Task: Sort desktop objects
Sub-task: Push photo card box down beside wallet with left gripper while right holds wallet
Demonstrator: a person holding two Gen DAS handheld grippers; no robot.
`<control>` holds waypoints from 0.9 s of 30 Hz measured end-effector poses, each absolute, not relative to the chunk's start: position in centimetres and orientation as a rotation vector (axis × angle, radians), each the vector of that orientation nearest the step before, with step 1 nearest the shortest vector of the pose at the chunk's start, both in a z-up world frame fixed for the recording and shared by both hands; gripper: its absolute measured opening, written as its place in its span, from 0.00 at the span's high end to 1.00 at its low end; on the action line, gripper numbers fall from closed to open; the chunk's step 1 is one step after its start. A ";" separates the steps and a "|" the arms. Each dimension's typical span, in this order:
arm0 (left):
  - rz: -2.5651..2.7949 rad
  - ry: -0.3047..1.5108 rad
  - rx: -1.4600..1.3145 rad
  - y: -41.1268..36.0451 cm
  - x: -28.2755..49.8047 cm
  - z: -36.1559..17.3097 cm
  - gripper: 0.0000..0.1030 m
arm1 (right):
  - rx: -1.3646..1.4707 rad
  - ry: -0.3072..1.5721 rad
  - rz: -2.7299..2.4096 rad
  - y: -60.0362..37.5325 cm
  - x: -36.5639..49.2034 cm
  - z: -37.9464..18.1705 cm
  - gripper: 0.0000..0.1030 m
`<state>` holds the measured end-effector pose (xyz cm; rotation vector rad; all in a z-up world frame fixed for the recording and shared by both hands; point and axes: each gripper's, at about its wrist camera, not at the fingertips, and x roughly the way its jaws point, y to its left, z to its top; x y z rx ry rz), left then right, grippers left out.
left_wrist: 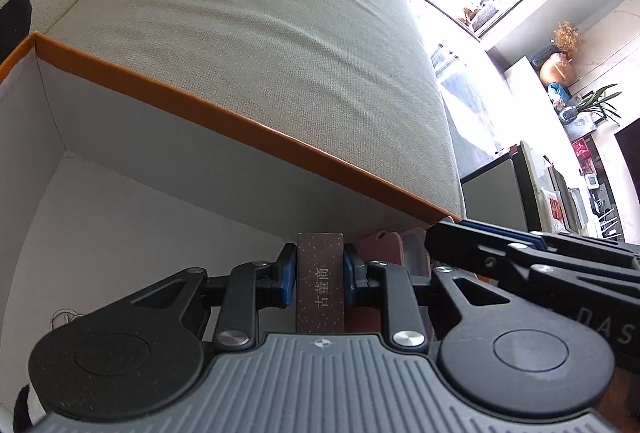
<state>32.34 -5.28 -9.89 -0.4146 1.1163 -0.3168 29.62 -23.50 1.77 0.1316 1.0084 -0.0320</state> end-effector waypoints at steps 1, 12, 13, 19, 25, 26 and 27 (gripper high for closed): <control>-0.312 1.113 -0.406 -5.5 32.4 -9.9 0.74 | 0.122 0.997 -0.037 -23.6 29.4 2.1 0.76; -0.344 1.109 -0.376 -8.0 32.4 -9.4 0.70 | 0.106 0.965 -0.095 -25.7 27.2 2.8 0.76; -0.353 1.114 -0.385 -8.0 32.4 -9.4 0.69 | 0.107 0.970 -0.093 -25.7 27.2 2.6 0.76; -0.398 1.125 -0.474 -7.0 32.0 -9.1 0.67 | 0.138 0.971 -0.088 -26.3 26.5 2.2 0.76; -0.435 1.112 -0.461 -6.8 32.1 -9.2 0.74 | 0.155 0.963 -0.083 -26.6 26.1 2.1 0.76; -0.444 1.108 -0.452 -6.8 32.1 -9.3 0.74 | 0.160 0.963 -0.078 -26.7 26.0 2.0 0.76; -0.459 1.103 -0.448 -6.9 32.2 -9.3 0.76 | 0.166 0.963 -0.071 -26.7 25.9 2.0 0.76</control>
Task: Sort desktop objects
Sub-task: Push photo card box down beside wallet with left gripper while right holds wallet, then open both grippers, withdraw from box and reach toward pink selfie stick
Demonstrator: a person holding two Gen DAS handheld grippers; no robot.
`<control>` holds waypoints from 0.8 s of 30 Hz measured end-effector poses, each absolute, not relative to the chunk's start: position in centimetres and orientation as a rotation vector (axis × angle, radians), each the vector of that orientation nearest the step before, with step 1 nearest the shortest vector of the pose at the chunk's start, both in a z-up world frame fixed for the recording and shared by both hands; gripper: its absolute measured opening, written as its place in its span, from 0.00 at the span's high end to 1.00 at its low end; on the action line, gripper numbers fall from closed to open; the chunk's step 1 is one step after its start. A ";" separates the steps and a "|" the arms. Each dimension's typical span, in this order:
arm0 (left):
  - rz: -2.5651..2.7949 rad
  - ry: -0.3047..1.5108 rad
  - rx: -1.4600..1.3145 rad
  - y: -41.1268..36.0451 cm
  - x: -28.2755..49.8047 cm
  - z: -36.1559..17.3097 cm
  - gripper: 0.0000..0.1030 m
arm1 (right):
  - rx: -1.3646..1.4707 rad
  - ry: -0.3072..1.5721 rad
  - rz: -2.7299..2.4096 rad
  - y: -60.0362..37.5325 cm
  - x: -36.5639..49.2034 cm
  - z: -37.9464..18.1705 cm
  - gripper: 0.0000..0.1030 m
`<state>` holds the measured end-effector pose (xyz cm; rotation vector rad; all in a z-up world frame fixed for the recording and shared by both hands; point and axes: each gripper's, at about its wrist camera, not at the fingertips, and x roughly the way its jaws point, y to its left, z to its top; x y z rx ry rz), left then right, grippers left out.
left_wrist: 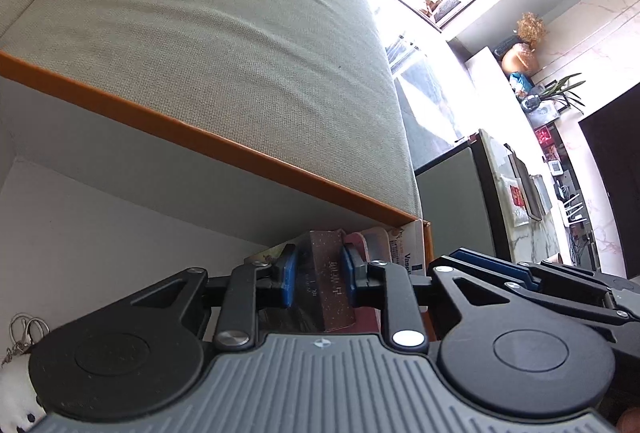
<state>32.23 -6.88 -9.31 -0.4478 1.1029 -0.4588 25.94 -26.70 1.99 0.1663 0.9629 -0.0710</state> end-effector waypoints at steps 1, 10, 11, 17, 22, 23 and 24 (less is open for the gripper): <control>-0.474 1.100 -0.448 -6.9 32.3 -9.3 0.78 | 0.171 0.964 -0.062 -26.7 25.9 2.0 0.77; -0.472 1.078 -0.376 -7.4 31.8 -8.2 0.80 | 0.145 0.973 -0.034 -25.7 25.5 1.4 0.78; -0.469 1.077 -0.369 -7.4 31.8 -8.1 0.80 | 0.138 0.973 -0.035 -25.6 25.6 1.4 0.78; -0.453 1.062 -0.353 -7.5 31.4 -7.3 0.80 | 0.119 0.971 -0.036 -25.0 24.8 1.6 0.77; -0.446 1.049 -0.346 -7.6 31.0 -6.5 0.80 | 0.115 0.966 -0.045 -24.9 24.2 2.1 0.77; -0.444 1.042 -0.345 -7.5 30.8 -6.3 0.80 | 0.114 0.962 -0.044 -24.9 23.9 2.2 0.77; -0.445 1.034 -0.341 -7.5 30.5 -5.9 0.80 | 0.113 0.957 -0.044 -24.9 23.7 2.4 0.77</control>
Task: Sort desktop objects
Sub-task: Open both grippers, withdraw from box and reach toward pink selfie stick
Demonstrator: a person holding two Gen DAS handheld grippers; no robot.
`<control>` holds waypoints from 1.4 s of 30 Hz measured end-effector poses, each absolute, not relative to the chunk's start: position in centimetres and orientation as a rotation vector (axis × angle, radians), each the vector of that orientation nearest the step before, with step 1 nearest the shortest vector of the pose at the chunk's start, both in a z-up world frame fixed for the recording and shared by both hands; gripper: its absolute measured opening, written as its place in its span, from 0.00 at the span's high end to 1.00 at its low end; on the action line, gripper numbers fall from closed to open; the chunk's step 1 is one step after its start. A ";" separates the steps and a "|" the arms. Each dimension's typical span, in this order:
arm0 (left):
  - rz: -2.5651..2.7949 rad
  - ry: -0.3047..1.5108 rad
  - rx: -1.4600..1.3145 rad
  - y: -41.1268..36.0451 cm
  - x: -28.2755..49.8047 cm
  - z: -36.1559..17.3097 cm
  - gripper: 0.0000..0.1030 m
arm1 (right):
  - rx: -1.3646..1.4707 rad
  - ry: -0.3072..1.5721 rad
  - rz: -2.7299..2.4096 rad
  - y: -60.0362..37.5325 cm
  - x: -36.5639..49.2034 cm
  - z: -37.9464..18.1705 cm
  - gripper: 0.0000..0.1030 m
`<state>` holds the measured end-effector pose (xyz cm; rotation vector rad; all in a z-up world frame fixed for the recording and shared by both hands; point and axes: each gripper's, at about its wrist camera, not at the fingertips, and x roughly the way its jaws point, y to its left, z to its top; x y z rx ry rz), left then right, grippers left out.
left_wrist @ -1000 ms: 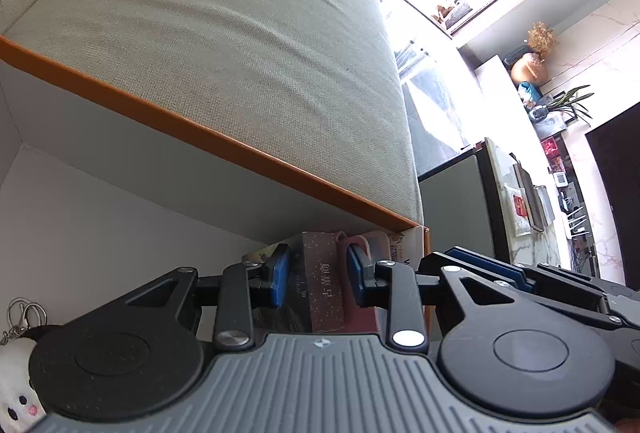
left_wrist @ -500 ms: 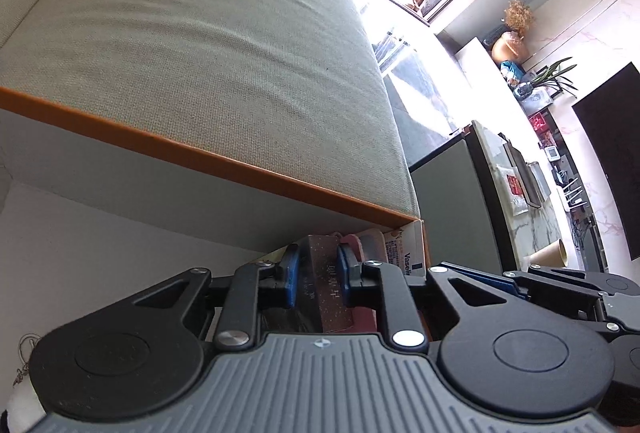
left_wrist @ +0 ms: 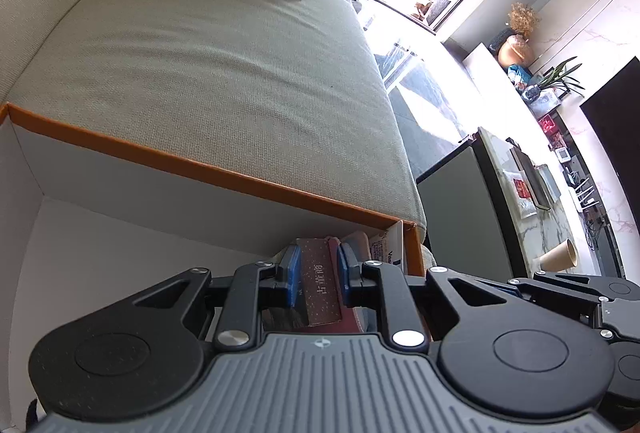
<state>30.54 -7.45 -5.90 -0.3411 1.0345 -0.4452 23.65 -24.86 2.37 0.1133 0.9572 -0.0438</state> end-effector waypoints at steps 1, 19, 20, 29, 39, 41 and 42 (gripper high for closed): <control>-0.448 1.026 -0.336 -7.4 30.2 -5.5 0.80 | 0.111 0.951 -0.041 -24.7 23.3 2.6 0.77; -0.365 0.836 -0.229 0.3 15.2 1.9 0.80 | 0.068 0.664 0.181 -17.5 10.7 3.4 0.68; -0.355 0.841 -0.232 0.7 14.3 1.8 0.80 | 0.083 0.667 0.193 -17.1 9.9 3.3 0.68; -0.259 0.975 -0.257 2.5 8.4 -3.6 0.79 | 0.138 0.813 0.221 -14.4 5.8 -1.2 0.68; -0.146 1.177 -0.253 1.3 6.2 -11.4 0.66 | 0.206 1.063 0.102 -14.8 5.1 -8.7 0.63; -0.127 1.198 -0.259 1.2 6.1 -12.2 0.62 | 0.222 1.069 0.140 -14.4 4.9 -8.8 0.61; -0.125 1.209 -0.269 1.2 6.0 -12.7 0.60 | 0.231 1.082 0.161 -14.1 4.9 -8.9 0.60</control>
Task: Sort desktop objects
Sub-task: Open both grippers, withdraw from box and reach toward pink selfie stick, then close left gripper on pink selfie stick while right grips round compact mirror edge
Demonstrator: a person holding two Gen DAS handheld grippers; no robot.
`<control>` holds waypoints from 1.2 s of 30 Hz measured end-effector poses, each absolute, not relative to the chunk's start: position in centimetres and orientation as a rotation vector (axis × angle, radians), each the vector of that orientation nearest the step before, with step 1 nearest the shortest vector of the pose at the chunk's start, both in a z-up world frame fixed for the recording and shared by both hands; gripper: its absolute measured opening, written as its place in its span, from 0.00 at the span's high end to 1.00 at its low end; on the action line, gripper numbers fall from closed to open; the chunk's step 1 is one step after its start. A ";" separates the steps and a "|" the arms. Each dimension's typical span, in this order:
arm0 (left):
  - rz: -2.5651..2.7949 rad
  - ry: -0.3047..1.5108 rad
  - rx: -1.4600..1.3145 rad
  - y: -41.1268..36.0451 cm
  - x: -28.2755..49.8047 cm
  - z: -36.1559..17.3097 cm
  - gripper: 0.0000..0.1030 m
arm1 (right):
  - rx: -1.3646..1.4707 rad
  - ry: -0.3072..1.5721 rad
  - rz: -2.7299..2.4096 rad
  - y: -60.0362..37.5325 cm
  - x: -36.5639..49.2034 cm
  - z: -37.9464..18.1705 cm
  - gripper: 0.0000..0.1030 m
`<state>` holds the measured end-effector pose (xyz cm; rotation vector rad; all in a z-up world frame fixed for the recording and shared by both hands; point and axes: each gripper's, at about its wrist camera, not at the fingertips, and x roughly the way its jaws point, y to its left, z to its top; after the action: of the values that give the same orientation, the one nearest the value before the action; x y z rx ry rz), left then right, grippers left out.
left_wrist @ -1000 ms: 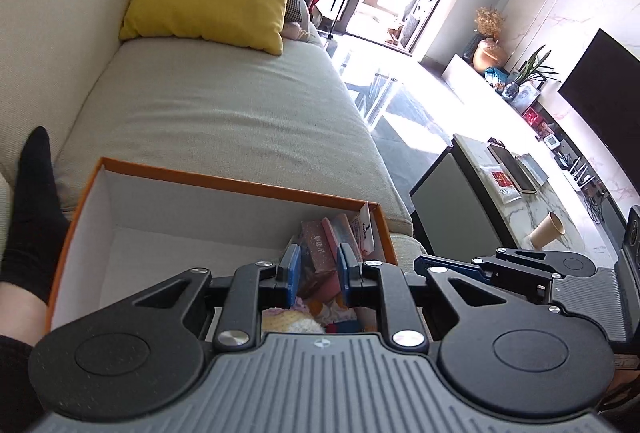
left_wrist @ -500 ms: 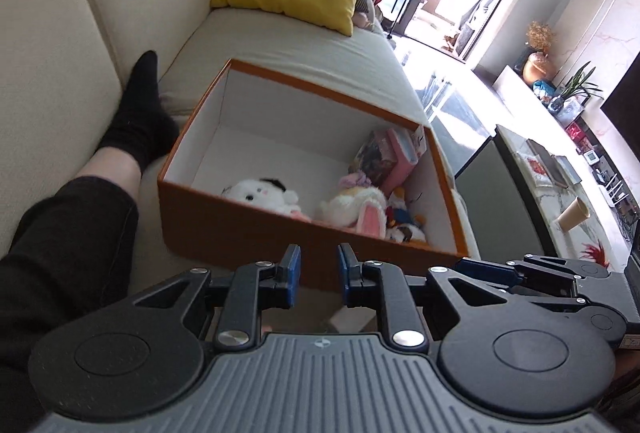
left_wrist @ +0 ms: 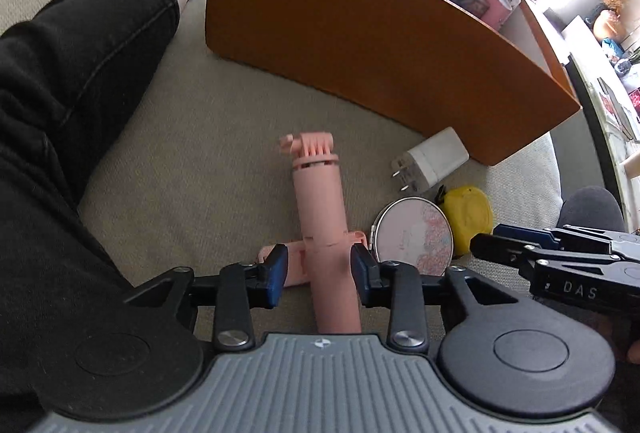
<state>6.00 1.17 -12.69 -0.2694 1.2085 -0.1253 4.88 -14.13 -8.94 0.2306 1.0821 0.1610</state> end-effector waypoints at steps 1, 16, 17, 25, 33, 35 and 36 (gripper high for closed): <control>-0.127 1.218 -0.287 1.2 5.6 -13.3 0.56 | 0.242 1.098 0.175 -13.8 4.8 -9.2 0.59; -0.122 1.221 -0.360 1.5 5.5 -15.0 0.55 | 0.416 1.208 0.159 -12.8 5.9 -12.1 0.48; -0.123 1.220 -0.359 1.5 5.4 -15.0 0.55 | 0.433 1.210 0.158 -12.9 6.1 -12.3 0.47; -0.147 1.209 -0.356 1.6 5.2 -14.8 0.65 | 0.427 1.188 0.162 -11.7 5.6 -12.1 0.65; -0.151 1.200 -0.370 2.1 4.8 -14.9 0.68 | 0.410 1.124 0.156 -10.6 4.0 -10.3 0.82; -0.152 1.199 -0.377 2.3 4.7 -14.9 0.68 | 0.391 1.092 0.180 -9.8 3.6 -9.2 0.87; -0.153 1.199 -0.383 2.4 4.6 -14.9 0.68 | 0.375 1.079 0.192 -9.3 3.4 -8.7 0.88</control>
<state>4.62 2.42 -14.87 -0.3828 1.1991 -0.1531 3.40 -9.26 -8.69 0.3747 1.0789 0.1923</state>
